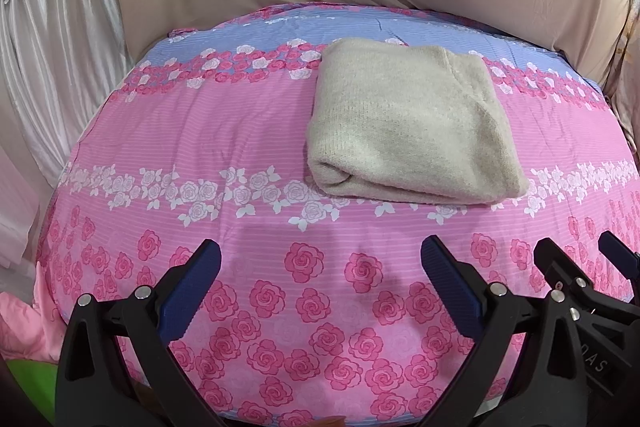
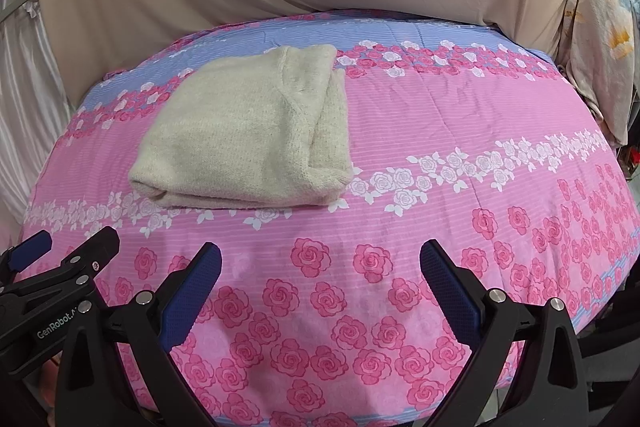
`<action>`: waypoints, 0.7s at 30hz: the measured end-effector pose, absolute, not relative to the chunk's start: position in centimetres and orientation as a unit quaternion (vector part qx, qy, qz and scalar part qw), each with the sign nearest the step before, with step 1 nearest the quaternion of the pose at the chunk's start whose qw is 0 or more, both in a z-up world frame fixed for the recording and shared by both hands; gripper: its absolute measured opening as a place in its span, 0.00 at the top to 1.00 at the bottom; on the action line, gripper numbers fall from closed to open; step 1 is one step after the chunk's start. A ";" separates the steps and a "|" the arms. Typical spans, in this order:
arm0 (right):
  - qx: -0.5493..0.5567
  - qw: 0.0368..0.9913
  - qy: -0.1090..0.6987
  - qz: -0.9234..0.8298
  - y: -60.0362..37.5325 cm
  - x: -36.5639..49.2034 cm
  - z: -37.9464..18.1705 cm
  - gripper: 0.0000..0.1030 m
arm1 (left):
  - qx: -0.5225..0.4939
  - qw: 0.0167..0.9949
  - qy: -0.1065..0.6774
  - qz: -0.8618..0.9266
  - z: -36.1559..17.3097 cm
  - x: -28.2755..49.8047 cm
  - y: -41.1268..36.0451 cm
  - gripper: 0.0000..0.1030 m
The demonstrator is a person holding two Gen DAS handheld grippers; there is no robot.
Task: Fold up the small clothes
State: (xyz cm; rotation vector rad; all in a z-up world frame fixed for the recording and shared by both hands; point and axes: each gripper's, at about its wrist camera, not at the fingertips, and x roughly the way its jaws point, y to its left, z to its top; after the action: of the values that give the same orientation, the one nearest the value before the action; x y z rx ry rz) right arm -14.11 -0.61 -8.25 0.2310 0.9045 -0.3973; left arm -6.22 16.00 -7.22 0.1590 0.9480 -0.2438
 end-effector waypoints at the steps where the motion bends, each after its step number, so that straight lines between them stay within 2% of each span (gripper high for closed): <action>1: 0.110 0.874 0.433 -0.190 -0.6 -14.2 -8.3 0.05 | 0.076 0.879 0.455 -0.117 -7.3 -6.2 16.1 0.05; 21: 0.111 0.874 0.433 -0.192 -0.4 -14.0 -8.3 0.05 | 0.077 0.879 0.455 -0.117 -7.3 -6.0 16.2 0.05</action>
State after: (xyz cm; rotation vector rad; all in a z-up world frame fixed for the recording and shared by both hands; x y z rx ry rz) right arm -14.00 -0.41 -8.30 0.2312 0.9041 -0.4001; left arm -6.04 16.21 -7.34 0.1612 0.9478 -0.2442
